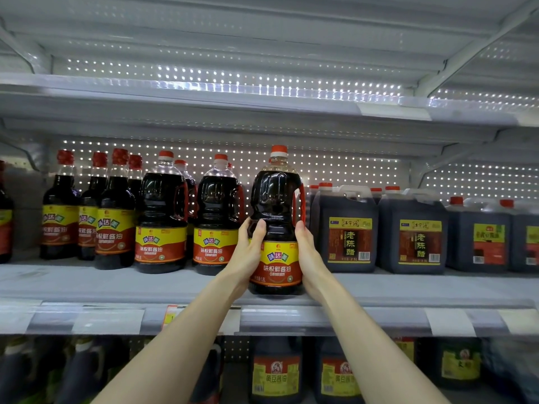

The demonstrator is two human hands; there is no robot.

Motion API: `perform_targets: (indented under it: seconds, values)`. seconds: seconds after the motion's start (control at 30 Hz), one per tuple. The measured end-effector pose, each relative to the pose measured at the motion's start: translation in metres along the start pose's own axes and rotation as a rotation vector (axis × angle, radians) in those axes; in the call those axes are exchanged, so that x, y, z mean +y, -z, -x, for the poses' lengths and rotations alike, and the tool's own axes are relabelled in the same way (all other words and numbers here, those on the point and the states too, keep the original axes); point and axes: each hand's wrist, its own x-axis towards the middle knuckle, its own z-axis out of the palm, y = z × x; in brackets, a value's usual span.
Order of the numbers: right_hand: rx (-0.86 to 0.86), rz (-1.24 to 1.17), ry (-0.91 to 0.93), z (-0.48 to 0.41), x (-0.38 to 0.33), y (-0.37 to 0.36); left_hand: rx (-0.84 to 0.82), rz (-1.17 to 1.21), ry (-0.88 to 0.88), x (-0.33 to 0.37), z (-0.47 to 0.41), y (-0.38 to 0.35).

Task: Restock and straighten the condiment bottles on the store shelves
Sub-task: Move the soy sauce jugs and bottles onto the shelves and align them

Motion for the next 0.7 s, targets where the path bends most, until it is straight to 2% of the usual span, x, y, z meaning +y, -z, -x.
perform_targets:
  seconds: [0.7]
  values:
    - [0.001, 0.015, -0.017, -0.0003, -0.0012, -0.0004, 0.036, -0.021, -0.013, 0.0001, -0.0009, -0.0034]
